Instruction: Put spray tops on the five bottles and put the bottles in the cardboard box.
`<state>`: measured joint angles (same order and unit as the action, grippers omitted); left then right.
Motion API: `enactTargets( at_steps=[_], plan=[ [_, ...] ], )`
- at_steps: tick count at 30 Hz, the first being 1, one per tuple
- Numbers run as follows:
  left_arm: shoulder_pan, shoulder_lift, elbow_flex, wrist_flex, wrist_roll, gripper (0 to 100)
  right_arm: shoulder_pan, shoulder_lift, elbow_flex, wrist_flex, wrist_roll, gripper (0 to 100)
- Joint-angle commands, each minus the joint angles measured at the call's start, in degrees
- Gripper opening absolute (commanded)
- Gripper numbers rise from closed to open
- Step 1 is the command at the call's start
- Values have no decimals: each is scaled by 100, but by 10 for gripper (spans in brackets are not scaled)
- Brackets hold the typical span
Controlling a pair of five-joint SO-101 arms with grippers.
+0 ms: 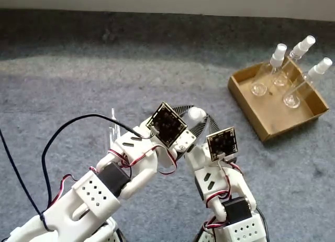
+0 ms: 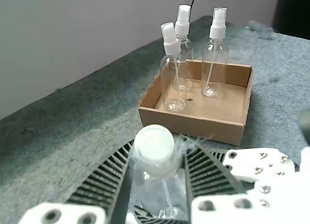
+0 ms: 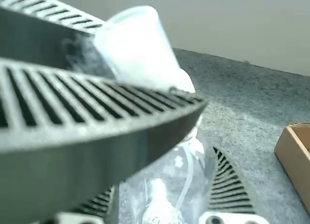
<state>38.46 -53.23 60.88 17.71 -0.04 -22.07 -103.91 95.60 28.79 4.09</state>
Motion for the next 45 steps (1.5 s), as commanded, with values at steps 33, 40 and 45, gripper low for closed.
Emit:
enactTargets(
  at_steps=[33,40,45],
  plan=[
    [-268,-31,-1024,905,-62,5,92,-92,664,-31,1459,127],
    [-277,-22,-848,914,-35,98,92,-92,664,-31,1459,127],
    [-277,-31,-681,914,-35,168,92,-92,664,-31,1459,127]
  ],
)
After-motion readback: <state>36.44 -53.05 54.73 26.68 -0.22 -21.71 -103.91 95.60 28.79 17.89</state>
